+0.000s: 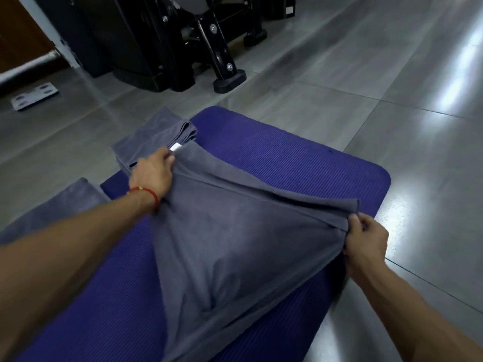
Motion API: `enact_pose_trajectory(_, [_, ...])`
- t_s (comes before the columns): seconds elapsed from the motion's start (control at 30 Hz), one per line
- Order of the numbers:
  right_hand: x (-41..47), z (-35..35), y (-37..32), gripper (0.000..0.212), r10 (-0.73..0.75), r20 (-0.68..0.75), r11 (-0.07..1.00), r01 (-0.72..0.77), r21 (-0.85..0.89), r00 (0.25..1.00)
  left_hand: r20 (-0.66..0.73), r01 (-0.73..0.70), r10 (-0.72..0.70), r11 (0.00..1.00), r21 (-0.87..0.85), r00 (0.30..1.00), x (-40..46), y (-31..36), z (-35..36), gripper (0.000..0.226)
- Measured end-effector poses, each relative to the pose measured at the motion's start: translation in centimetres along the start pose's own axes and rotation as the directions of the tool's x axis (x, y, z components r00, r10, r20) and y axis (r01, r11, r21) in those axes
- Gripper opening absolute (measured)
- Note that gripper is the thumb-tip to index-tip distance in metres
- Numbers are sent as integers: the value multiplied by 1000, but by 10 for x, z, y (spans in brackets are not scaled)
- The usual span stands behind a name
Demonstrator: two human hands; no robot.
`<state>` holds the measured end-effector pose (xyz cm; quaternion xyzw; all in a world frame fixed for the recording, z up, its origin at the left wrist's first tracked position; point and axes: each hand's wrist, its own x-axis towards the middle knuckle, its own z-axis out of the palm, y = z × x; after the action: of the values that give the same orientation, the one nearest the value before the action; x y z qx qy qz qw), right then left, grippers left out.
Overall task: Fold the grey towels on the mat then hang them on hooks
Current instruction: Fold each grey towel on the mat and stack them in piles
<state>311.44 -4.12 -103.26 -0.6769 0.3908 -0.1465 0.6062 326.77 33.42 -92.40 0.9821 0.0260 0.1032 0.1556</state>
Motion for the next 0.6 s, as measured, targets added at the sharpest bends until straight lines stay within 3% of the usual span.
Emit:
enact_pose_trajectory(0.07, [8, -1, -19, 20, 16, 67, 987, -27, 157, 998, -70, -173, 179, 981, 88, 981, 27, 9, -18, 20])
enact_pose_trajectory(0.13, [27, -3, -36, 17, 28, 65, 976, -41, 213, 998, -88, -223, 237, 964, 148, 968, 53, 27, -25, 19])
enact_pose_trajectory(0.23, [60, -1, -48, 19, -6, -11, 991, 7, 132, 1000, -8, -110, 113, 982, 154, 994, 80, 54, -9, 19])
enact_pose_trajectory(0.33, [77, 8, -43, 22, -102, -55, 988, 95, -119, 993, 110, -39, 25, 991, 129, 994, 89, 67, 28, 21])
enact_pose_trajectory(0.47, [88, 12, -30, 22, -155, -111, 970, 130, -204, 982, -33, 80, -78, 996, 47, 996, 96, 76, 60, 23])
enact_pose_trajectory(0.6, [107, 4, -41, 22, -161, -156, 975, 133, -180, 974, -60, 144, -151, 985, -97, 987, 122, 101, 63, 24])
